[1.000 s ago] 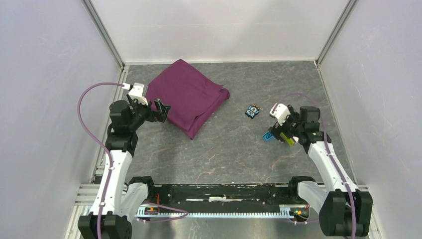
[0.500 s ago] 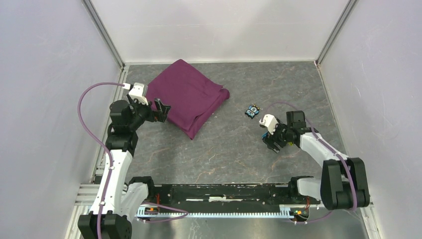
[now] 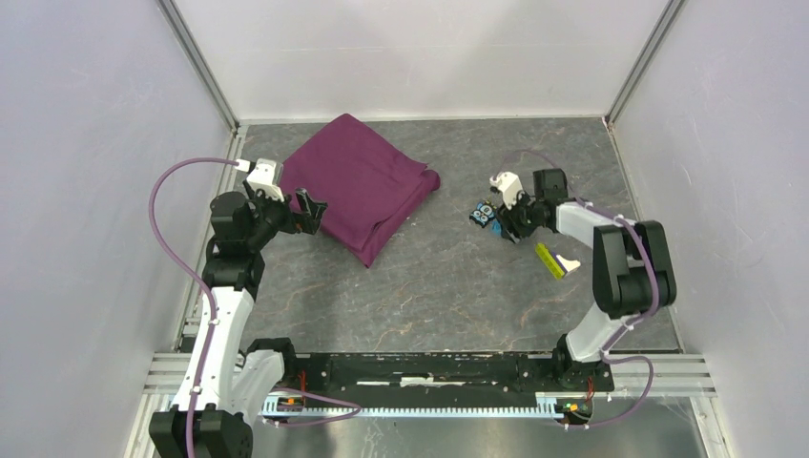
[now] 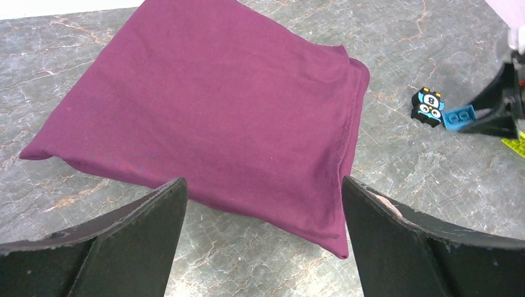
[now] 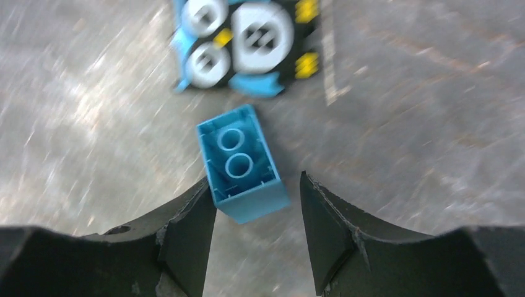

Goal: Open and lay out the surgical kit
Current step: Move the distractor to the center of the board.

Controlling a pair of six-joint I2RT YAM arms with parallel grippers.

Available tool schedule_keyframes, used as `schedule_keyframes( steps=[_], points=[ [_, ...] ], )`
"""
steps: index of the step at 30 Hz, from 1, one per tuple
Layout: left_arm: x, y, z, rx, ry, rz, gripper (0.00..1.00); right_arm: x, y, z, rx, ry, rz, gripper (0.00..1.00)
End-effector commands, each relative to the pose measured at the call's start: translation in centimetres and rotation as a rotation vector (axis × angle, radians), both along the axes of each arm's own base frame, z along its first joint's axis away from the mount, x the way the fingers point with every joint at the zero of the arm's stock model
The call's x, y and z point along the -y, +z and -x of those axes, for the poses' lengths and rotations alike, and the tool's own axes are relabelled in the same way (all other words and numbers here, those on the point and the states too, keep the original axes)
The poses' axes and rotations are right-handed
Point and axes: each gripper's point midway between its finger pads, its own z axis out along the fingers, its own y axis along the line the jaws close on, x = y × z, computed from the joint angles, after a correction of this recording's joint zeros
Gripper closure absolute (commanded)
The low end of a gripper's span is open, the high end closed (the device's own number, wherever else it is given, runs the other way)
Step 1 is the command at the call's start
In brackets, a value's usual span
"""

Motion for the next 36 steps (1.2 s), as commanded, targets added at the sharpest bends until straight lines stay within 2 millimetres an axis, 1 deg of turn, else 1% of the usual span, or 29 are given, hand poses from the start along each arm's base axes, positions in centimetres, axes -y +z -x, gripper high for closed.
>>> schedule_keyframes(
  steps=[1, 4, 5, 7, 8, 9, 10, 12, 14, 16, 18, 20, 23, 25, 30, 31, 32, 36],
  points=[
    [0.0, 1.9, -0.2, 0.07, -0.02, -0.027, 0.0, -0.2, 3.0, -7.7, 0.133, -0.167, -0.052, 0.42],
    [0.0, 1.8, -0.3, 0.068, -0.018, -0.028, 0.0, 0.2, 4.6, -12.5, 0.197, -0.267, -0.061, 0.41],
    [0.0, 1.8, -0.3, 0.066, -0.017, -0.027, 0.0, 0.5, 4.9, -14.2, 0.216, -0.299, -0.06, 0.39],
    [-0.1, 1.7, -0.3, 0.066, -0.015, -0.028, 0.0, 1.4, 5.4, -16.8, 0.234, -0.366, -0.026, 0.34],
    [-0.1, 1.8, -0.3, 0.068, -0.014, -0.029, 0.0, 1.7, 5.4, -17.6, 0.234, -0.384, -0.01, 0.33],
    [-0.1, 1.8, -0.3, 0.069, -0.012, -0.03, 0.0, 1.9, 5.9, -18.1, 0.245, -0.391, 0.004, 0.32],
    [-0.1, 1.8, -0.3, 0.071, -0.012, -0.03, 0.0, 2.0, 6.2, -18.1, 0.254, -0.389, 0.011, 0.32],
    [-0.1, 1.8, -0.3, 0.071, -0.012, -0.03, 0.0, 1.7, 7.2, -17.1, 0.279, -0.352, -0.003, 0.31],
    [-0.1, 1.7, -0.3, 0.069, -0.011, -0.031, 0.0, 0.7, 8.7, -15.5, 0.306, -0.284, -0.046, 0.3],
    [-0.2, 1.6, -0.3, 0.066, -0.009, -0.032, 0.0, -0.4, 8.9, -13.5, 0.283, -0.218, -0.072, 0.28],
    [-0.1, 1.5, -0.4, 0.061, -0.013, -0.03, 0.0, -1.3, 8.7, -11.5, 0.251, -0.167, -0.088, 0.26],
    [-0.1, 1.4, -0.5, 0.055, -0.015, -0.029, 0.0, -2.2, 7.9, -9.3, 0.219, -0.118, -0.087, 0.22],
    [-0.1, 1.2, -0.6, 0.051, -0.015, -0.029, 0.0, -3.0, 6.9, -7.4, 0.197, -0.072, -0.063, 0.19],
    [-0.1, 1.1, -0.6, 0.049, -0.014, -0.029, 0.0, -3.5, 5.9, -6.7, 0.176, -0.055, -0.044, 0.16],
    [-0.2, 1.3, -0.6, 0.055, -0.009, -0.03, 0.0, -4.0, 3.3, -6.5, 0.109, -0.033, -0.015, 0.09],
    [-0.1, 1.3, -0.6, 0.056, -0.009, -0.029, 0.0, -4.1, 2.9, -6.4, 0.096, -0.027, -0.015, 0.07],
    [-0.2, 1.4, -0.5, 0.057, -0.008, -0.028, 0.0, -4.2, 2.4, -6.3, 0.08, -0.021, -0.014, 0.03],
    [-0.2, 1.3, -0.5, 0.055, -0.006, -0.029, 0.0, -4.7, 0.9, -6.0, 0.03, -0.002, -0.022, 0.02]
  ],
)
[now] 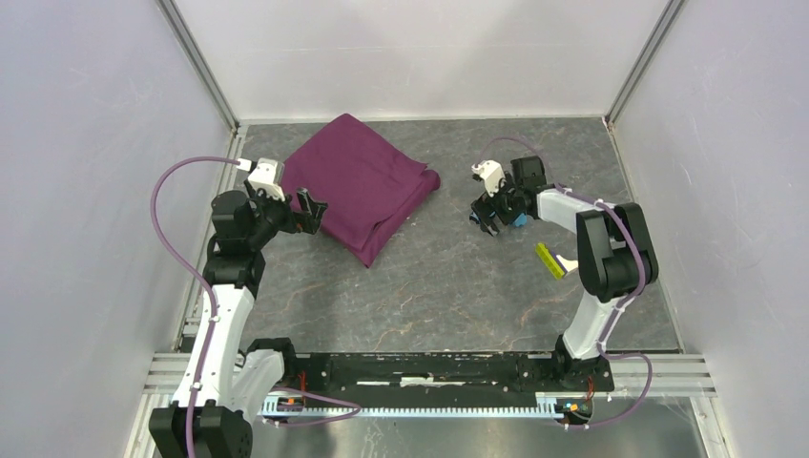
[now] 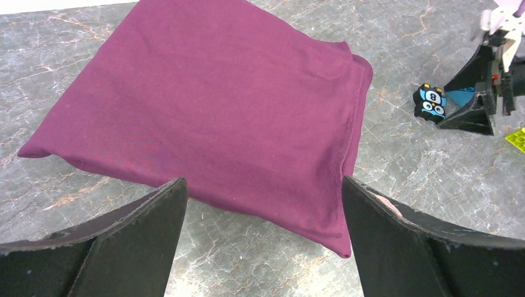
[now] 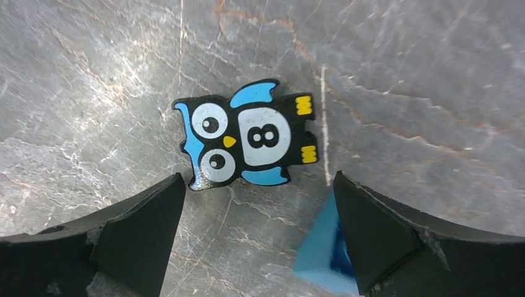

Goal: Open and lay out the surgical kit
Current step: Move the distractor to the center of the board.

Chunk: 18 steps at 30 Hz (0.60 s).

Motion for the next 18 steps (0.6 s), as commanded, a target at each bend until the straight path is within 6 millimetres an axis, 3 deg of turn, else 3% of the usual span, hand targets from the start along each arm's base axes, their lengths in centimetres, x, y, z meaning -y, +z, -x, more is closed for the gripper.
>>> schedule_keyframes(
  steps=[1, 7, 10, 14, 18],
  points=[
    [-0.1, 1.7, -0.3, 0.068, -0.007, -0.024, 0.0, -1.0, -0.4, -0.5, -0.019, 0.044, -0.018, 0.02],
    [-0.2, 1.7, -0.3, 0.067, -0.005, -0.025, 0.0, -1.4, -1.3, -1.5, -0.036, 0.031, -0.031, 0.08],
    [-0.2, 1.7, -0.3, 0.067, -0.004, -0.026, 0.0, -1.5, -1.5, -2.9, -0.035, 0.005, -0.037, 0.18],
    [-0.2, 1.7, -0.3, 0.068, -0.005, -0.026, 0.0, -1.2, -1.3, -5.7, 0.001, -0.047, -0.016, 0.35],
    [-0.2, 1.6, -0.5, 0.065, -0.002, -0.024, 0.0, -0.4, 0.5, -10.7, 0.086, -0.118, 0.018, 0.41]
  ],
)
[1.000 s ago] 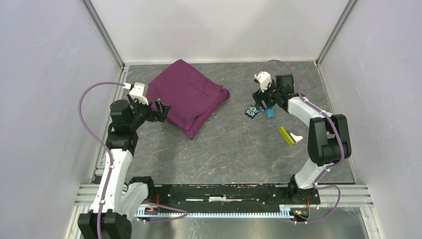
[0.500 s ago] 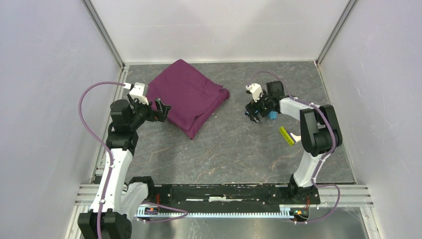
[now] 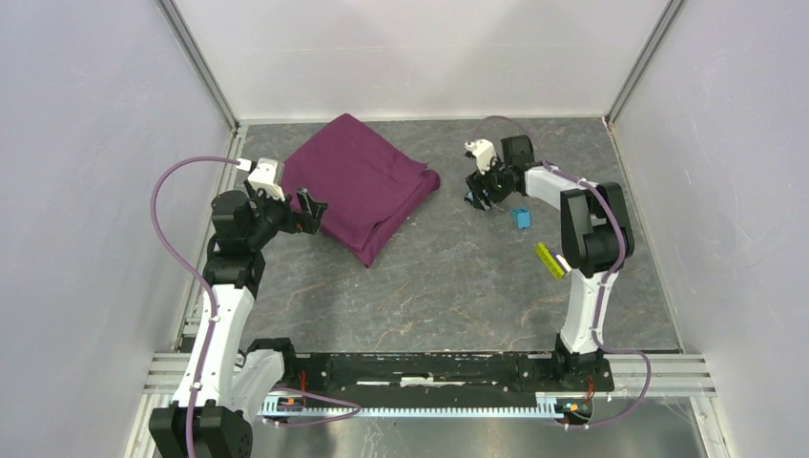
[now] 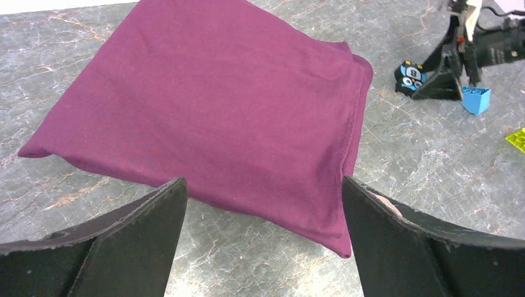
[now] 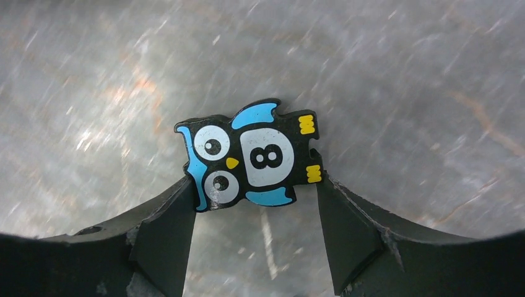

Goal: Open and lay out the surgical kit
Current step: Move the distractor to the center of the board.

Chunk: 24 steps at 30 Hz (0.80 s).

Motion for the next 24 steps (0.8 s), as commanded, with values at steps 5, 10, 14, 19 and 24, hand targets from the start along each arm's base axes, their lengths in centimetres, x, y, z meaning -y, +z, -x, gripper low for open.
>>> schedule_keyframes(
  steps=[5, 10, 14, 19, 24],
  points=[
    [-0.3, 1.6, -0.4, 0.067, 0.004, -0.027, 0.0, 3.7, 4.4, -13.8, 0.216, -0.268, 0.079, 0.26],
    [-0.4, 1.8, -0.3, 0.076, 0.01, -0.03, 0.0, 5.5, 6.1, -14.6, 0.245, -0.301, 0.084, 0.02],
    [-0.4, 1.7, -0.4, 0.073, 0.005, -0.029, 0.0, 6.4, 6.6, -9.8, 0.201, -0.267, 0.039, 0.02],
    [0.0, 1.7, -0.3, 0.07, -0.012, -0.019, 0.0, 6.7, 6.5, -1.8, 0.147, -0.202, 0.028, 0.02],
    [0.0, 1.3, -0.4, 0.065, -0.014, -0.021, 0.0, 7.3, 5.1, 3.1, 0.096, -0.2, 0.037, 0.02]
  ],
)
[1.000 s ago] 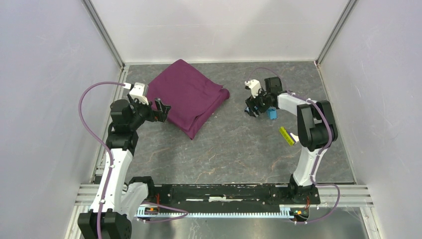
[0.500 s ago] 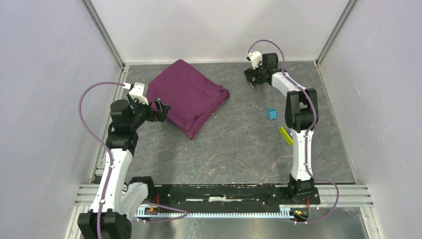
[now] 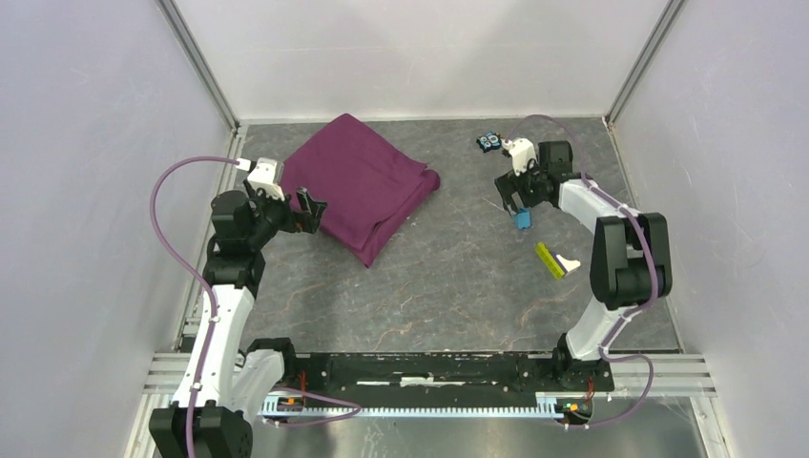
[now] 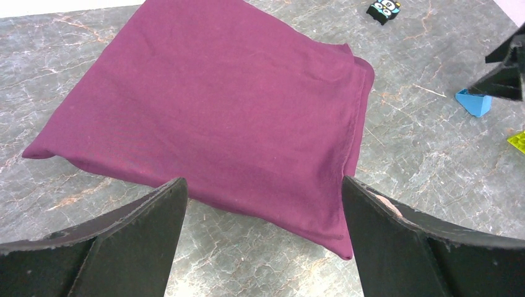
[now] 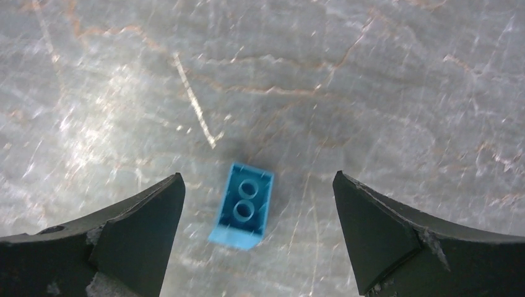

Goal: Open and lay out the surgical kit
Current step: Move the distractor to the center of the board.

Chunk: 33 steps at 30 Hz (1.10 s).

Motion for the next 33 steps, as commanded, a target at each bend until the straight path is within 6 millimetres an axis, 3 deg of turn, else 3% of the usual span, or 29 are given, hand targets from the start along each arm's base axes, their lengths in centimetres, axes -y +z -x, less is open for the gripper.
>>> schedule_keyframes(
  steps=[1, 7, 10, 14, 17, 19, 21, 24, 27, 30, 31, 33],
  points=[
    [0.1, 1.1, -0.4, 0.059, -0.022, -0.02, 0.0, -0.4, 0.2, 2.1, 0.021, 0.032, -0.011, 0.02],
    [0.1, 1.2, -0.3, 0.062, -0.021, -0.018, 0.0, 0.7, -2.4, 3.3, -0.05, -0.004, -0.011, 0.04],
    [0.1, 1.3, -0.3, 0.065, -0.02, -0.019, 0.0, 0.5, -3.2, 3.1, -0.081, -0.001, -0.038, 0.14],
    [0.2, 1.2, -0.3, 0.059, -0.023, -0.016, 0.0, 0.5, -2.8, 1.1, -0.067, -0.005, -0.059, 0.43],
    [0.1, 1.1, -0.4, 0.06, -0.02, -0.018, 0.0, 0.6, -1.4, -2.6, -0.021, -0.032, -0.072, 0.79],
    [0.0, 1.2, -0.4, 0.063, -0.017, -0.02, 0.0, 0.7, -0.9, -5.6, 0.001, -0.063, -0.075, 0.9],
    [0.0, 1.2, -0.4, 0.064, -0.014, -0.02, 0.0, 1.2, -0.3, -8.8, 0.04, -0.105, -0.065, 0.8],
    [-0.1, 1.1, -0.4, 0.064, -0.007, -0.024, 0.0, 2.2, 0.3, -13.1, 0.08, -0.15, -0.043, 0.47],
    [-0.2, 1.2, -0.4, 0.065, -0.006, -0.024, 0.0, 3.0, 0.5, -14.9, 0.088, -0.17, -0.023, 0.23],
    [-0.1, 1.3, -0.3, 0.07, -0.009, -0.025, 0.0, 3.0, 1.9, -13.1, 0.097, -0.139, -0.033, 0.03],
    [-0.1, 1.3, -0.3, 0.071, -0.01, -0.025, 0.0, 2.7, 2.6, -11.7, 0.097, -0.113, -0.049, 0.02],
    [0.0, 1.3, -0.2, 0.072, -0.016, -0.023, 0.0, 4.1, 3.7, -8.2, 0.085, -0.078, -0.058, 0.02]
  ],
)
